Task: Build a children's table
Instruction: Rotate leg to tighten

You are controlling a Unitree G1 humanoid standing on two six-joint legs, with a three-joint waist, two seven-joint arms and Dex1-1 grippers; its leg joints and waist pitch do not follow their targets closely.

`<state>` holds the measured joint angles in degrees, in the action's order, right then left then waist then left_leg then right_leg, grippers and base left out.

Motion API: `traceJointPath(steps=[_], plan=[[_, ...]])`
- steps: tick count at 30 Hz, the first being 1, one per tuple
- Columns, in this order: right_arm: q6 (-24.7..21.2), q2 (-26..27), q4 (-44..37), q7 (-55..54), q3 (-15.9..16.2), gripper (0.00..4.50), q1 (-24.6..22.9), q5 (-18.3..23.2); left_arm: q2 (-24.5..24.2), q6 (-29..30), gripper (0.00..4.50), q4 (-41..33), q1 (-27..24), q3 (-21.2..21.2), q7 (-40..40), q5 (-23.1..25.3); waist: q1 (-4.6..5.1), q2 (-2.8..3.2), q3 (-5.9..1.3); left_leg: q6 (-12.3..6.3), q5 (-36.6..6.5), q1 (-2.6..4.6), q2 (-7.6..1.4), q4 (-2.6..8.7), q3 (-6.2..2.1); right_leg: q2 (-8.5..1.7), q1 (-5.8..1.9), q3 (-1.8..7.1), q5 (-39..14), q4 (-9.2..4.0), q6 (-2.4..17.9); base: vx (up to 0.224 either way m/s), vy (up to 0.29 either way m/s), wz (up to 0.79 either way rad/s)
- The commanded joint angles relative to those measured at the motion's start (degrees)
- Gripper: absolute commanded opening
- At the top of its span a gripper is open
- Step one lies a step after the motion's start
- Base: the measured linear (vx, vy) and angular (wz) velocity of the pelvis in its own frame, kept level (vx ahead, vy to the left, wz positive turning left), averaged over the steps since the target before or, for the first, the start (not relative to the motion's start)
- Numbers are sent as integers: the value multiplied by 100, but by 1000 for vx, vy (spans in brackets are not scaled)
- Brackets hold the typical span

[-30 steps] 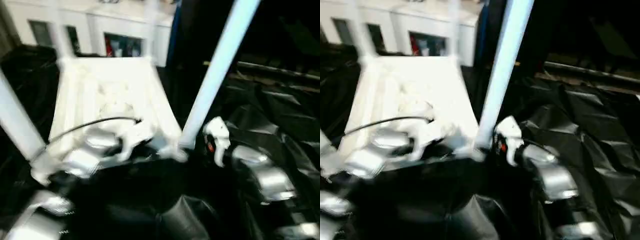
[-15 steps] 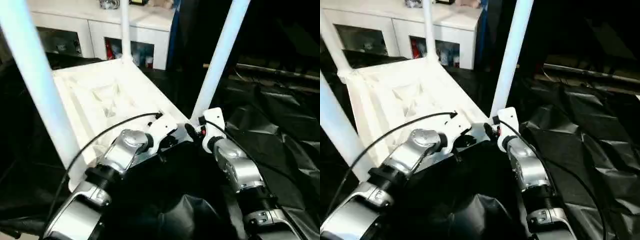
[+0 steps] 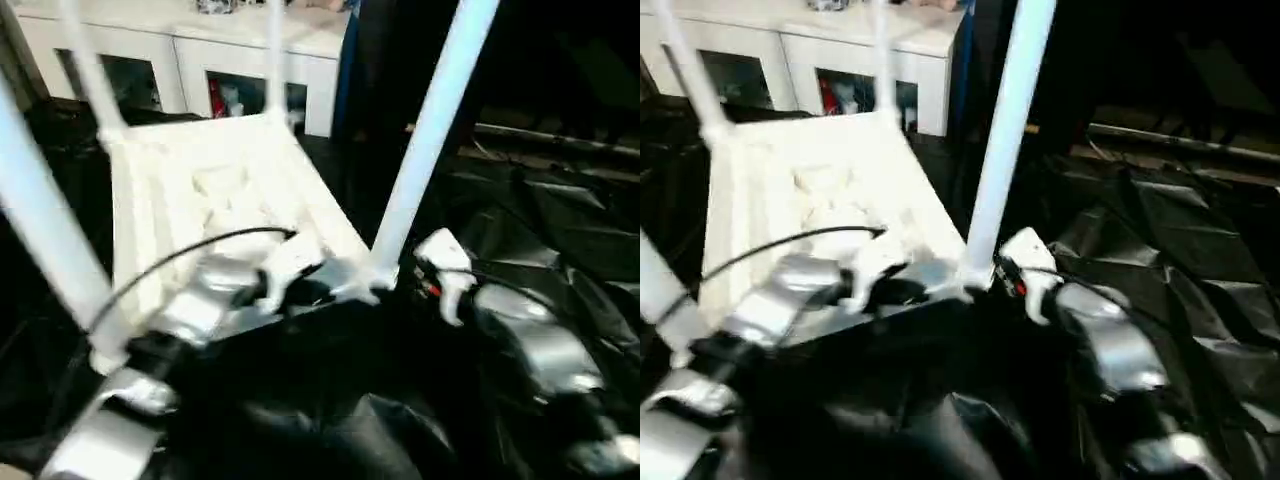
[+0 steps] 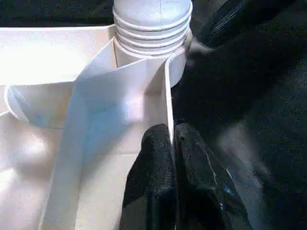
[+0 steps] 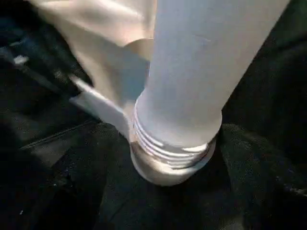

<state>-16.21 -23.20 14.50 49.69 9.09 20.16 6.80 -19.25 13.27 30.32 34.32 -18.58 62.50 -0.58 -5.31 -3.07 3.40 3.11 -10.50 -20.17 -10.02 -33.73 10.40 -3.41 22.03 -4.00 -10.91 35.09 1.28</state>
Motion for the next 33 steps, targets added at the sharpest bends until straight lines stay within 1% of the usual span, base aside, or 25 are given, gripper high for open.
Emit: traceJointPath(steps=[1,3,4,5,6,8,11,12,14,15,20,21,22,24,26,27,28,30,31,32,33], plan=[[-30,-99,-322,469,211,364,-14,199,-12,-157,0,-337,-28,-115,588,-298,-17,21,-319,-212,-1277,36,-375,426,-161,-577,-220,337,-1610,-484,1014,0,0,0],[-2,-288,-426,753,293,364,-66,255,-187,-179,0,-499,-101,-138,935,-389,-10,16,-314,-220,-1286,39,-374,424,-152,-580,-216,345,-1613,-486,1049,0,0,0],[10,-311,-436,791,302,364,-74,251,-216,-199,0,-517,-111,-141,984,-394,-35,34,-325,-217,-1275,69,-389,415,-149,-587,-200,347,-1577,-483,1083,0,0,0],[21,-335,-448,835,308,364,-83,244,-248,-221,0,-534,-120,-144,1038,-399,-31,35,-312,-214,-1270,65,-394,424,-146,-572,-187,348,-1515,-472,1121,0,0,0],[112,-365,-421,882,327,364,-84,177,-308,-223,0,-564,-135,-144,1111,-398,-34,26,-317,-213,-1246,62,-393,425,-144,-572,-192,346,-1477,-470,1133,0,0,0],[163,-357,-377,912,335,364,-71,143,-347,-212,0,-608,-158,-126,1153,-413,-71,22,-319,-184,-1216,69,-397,422,-138,-579,-186,350,-1394,-453,1176,0,0,0],[154,-297,-352,954,369,364,-33,167,-365,-204,0,-645,-175,-117,1158,-412,-87,9,-321,-158,-1188,54,-394,426,-144,-589,-208,347,-1397,-445,1156,0,0,0],[154,-297,-352,954,369,364,-33,167,-365,-204,0,-645,-175,-117,1158,-412,-89,13,-320,-159,-1182,51,-393,426,-143,-589,-207,347,-1390,-446,1151,0,0,0],[150,-297,-362,1008,425,364,-34,167,-371,-207,0,-660,-190,-114,1158,-408,-88,-2,-317,-159,-1193,50,-389,426,-141,-591,-209,348,-1446,-455,1123,0,0,0],[128,-308,-378,1049,453,337,-34,211,-374,-208,0,-676,-201,-103,1179,-403,-90,-1,-315,-157,-1162,48,-389,426,-141,-591,-207,352,-1443,-454,1112,0,0,0],[95,-282,-383,1114,434,319,-41,282,-359,-225,0,-663,-209,-83,1180,-373,-97,-2,-317,-155,-1175,55,-389,422,-139,-596,-204,355,-1542,-466,1072,0,0,0],[87,-279,-388,1129,428,298,-47,296,-357,-227,0,-660,-209,-80,1174,-367,-96,-2,-316,-152,-1167,46,-388,427,-141,-590,-208,352,-1532,-462,1068,0,0,0],[62,-274,-406,1153,418,298,-66,317,-353,-227,0,-659,-210,-81,1162,-363,-98,-7,-330,-148,-1161,51,-390,422,-140,-594,-212,350,-1518,-461,1071,0,0,0],[24,-263,-428,1156,414,274,-99,346,-344,-233,0,-648,-210,-82,1145,-353,-101,-1,-326,-144,-1160,52,-390,424,-140,-591,-207,350,-1508,-461,1074,0,0,0],[2,-249,-435,1149,415,270,-125,365,-339,-235,0,-640,-209,-79,1131,-346,-102,-11,-333,-145,-1155,50,-387,418,-137,-592,-212,351,-1504,-459,1073,0,0,0],[-13,-221,-432,1110,412,268,-150,371,-330,-229,0,-631,-207,-72,1097,-335,-106,-4,-332,-147,-1139,49,-389,421,-140,-593,-211,350,-1496,-456,1076,0,0,0],[-55,-144,-395,994,365,267,-175,399,-300,-229,0,-603,-202,-64,1016,-302,-100,-16,-335,-147,-1131,48,-389,420,-139,-589,-211,348,-1482,-453,1072,0,0,0],[-71,152,-97,364,206,264,-165,290,-166,-186,0,-469,-162,-34,687,-194,-101,-6,-332,-119,-1149,50,-393,428,-143,-596,-196,346,-1521,-461,1076,0,0,0],[-54,269,55,76,146,264,-148,211,-93,-177,0,-387,-131,-25,498,-126,-87,-8,-323,-62,-1204,44,-387,439,-151,-596,-203,340,-1642,-471,1051,0,0,0],[-77,369,160,-146,84,264,-129,182,-26,-162,0,-317,-101,-20,339,-72,-74,-25,-324,-43,-1246,43,-381,434,-146,-595,-197,341,-1719,-478,1035,0,0,0],[-182,685,451,-809,-107,264,-69,123,201,-125,0,-97,-2,-11,-173,95,-48,-15,-304,1,-1339,41,-371,444,-153,-604,-187,338,-1989,-513,970,0,0,0]])
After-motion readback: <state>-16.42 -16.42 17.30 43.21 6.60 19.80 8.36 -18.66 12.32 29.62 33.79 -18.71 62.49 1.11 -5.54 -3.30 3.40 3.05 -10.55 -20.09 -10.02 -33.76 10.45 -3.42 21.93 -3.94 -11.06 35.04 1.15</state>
